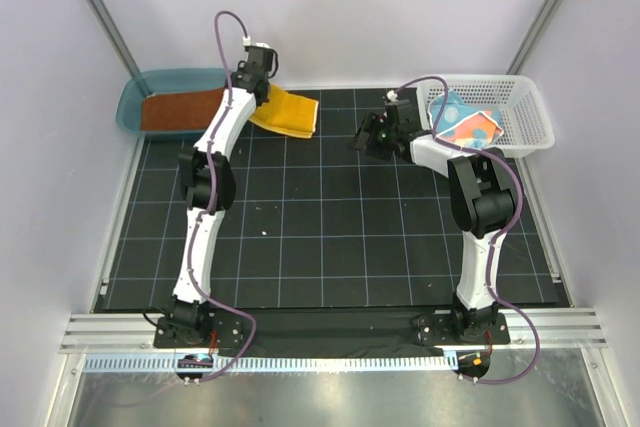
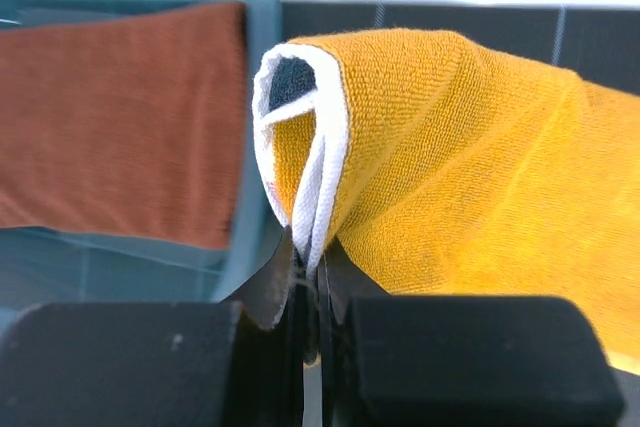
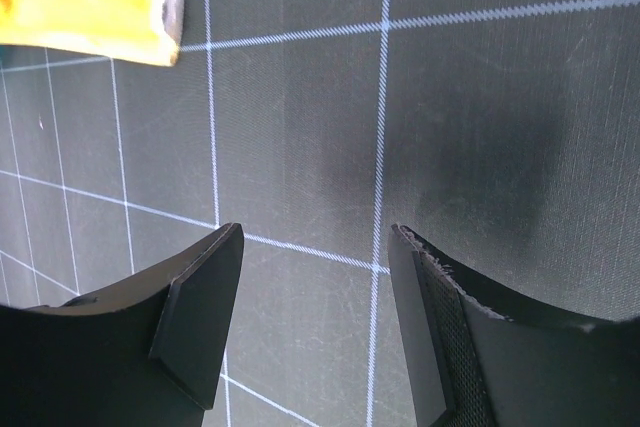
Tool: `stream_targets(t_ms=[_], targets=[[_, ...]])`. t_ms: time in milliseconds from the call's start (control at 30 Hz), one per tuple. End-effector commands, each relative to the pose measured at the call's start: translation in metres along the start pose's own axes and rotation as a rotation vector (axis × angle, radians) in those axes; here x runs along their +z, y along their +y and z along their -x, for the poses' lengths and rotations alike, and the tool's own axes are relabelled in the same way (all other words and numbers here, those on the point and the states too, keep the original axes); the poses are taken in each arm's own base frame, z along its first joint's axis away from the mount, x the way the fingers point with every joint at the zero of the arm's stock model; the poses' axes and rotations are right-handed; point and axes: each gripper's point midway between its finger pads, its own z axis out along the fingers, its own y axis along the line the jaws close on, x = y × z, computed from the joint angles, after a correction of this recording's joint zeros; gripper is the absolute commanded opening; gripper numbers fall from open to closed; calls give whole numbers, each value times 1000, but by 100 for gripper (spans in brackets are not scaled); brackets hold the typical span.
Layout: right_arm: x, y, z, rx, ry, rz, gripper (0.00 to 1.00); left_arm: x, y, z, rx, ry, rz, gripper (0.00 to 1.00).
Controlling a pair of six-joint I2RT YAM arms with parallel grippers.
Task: Fold and stack the towels
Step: Neatly place the folded towel into the bin
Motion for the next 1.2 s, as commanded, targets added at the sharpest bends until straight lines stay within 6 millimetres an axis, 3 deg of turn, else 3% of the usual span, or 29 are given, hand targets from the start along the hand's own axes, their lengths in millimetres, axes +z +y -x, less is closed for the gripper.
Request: stream_targets(t_ms=[0,133,300,700,1167], targets=[[-11,22,20,-24,-67,74,67,-48,48,70,-98,-162,41,0],[-13,19,11,-24,-55,75,67,-48,65,71,-94,-158,78,0],[-15,23,3,-34,-44,92,66,-38,102,68,-147,-152,136,0],[-17,26,-3,-50,-46,99,66,-5,166,40,-177,-135,311,0],[-19,35,-4,-72,-52,116,66,11,195,28,-203,-141,358,0]])
